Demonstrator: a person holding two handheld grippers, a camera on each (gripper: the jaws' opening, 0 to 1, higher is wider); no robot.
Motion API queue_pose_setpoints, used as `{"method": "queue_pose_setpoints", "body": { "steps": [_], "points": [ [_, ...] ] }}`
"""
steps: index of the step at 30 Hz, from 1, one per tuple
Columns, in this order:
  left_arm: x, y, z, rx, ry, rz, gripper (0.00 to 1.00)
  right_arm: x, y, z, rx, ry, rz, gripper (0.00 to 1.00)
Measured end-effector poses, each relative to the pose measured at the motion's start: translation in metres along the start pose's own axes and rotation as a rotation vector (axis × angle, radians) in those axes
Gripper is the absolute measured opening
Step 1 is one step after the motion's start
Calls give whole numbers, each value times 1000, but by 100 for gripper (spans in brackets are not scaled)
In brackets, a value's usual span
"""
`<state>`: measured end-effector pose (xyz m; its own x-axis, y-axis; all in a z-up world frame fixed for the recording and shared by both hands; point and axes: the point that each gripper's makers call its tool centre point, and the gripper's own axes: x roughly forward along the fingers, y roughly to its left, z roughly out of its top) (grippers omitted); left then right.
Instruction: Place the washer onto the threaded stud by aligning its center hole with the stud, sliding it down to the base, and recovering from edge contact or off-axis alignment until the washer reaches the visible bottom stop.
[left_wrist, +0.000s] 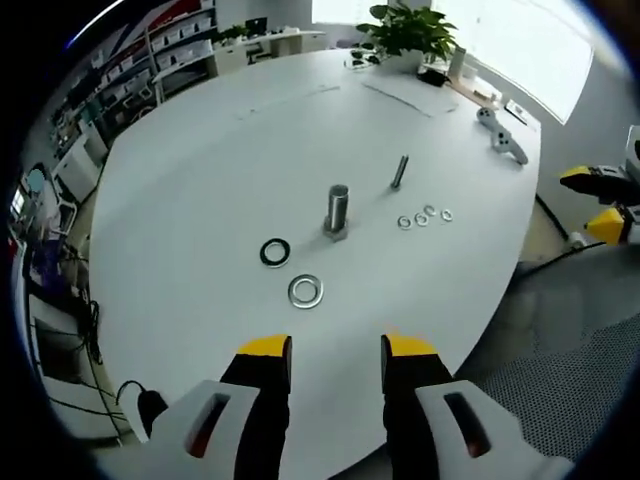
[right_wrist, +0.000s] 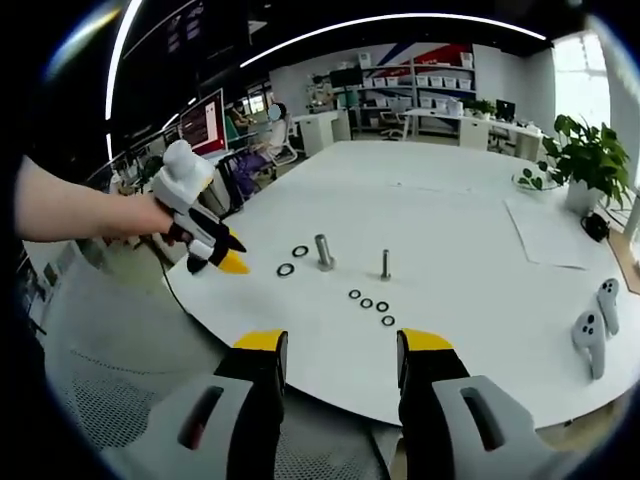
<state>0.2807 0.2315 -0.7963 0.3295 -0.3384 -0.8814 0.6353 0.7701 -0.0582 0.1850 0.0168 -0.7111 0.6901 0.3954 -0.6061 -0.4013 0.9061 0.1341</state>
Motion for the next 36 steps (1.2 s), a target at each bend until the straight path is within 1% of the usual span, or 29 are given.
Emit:
{"method": "queue_pose_setpoints", "body": {
  "steps": [2, 6, 11, 13, 14, 16, 20, 23, 25, 27, 30, 33, 36],
  "points": [
    [5, 1, 2, -3, 5, -3, 34, 1, 0, 0, -4, 1, 2, 46],
    [22, 5, 4, -47, 28, -10, 34, 2, 2, -1, -14, 10, 9, 46],
    [36, 6, 5, -46, 59, -8, 33, 1, -1, -1, -2, 3, -2, 46],
    [42, 9, 6, -63, 60, -4, 32, 1, -1, -2, -4, 7, -1, 46],
    [45, 7, 6, -74, 66, -13, 32, 2, 0, -2, -6, 9, 1, 46],
    [51, 8, 6, -57, 82, -3, 32, 2, 0, -2, -9, 10, 1, 46],
    [59, 14, 8, -37, 92, 16, 32, 1, -2, -1, 0, 3, -8, 46],
    [64, 16, 5, -35, 119, 10, 32, 0, -3, -1, 1, 2, -12, 46],
    [68, 18, 5, -20, 130, 12, 32, 0, -3, -2, 1, 4, -13, 46],
    [69, 19, 6, -18, 134, 16, 32, 0, -3, -1, 1, 3, -14, 46],
    [70, 18, 7, -40, 131, 13, 32, 0, -4, -1, 7, -1, -18, 46],
    [74, 19, 5, -15, 146, 24, 32, 0, -5, 0, 9, -4, -20, 46],
    [77, 21, 4, -23, 153, 22, 33, 0, -5, 0, 11, -5, -18, 46]
  ]
}}
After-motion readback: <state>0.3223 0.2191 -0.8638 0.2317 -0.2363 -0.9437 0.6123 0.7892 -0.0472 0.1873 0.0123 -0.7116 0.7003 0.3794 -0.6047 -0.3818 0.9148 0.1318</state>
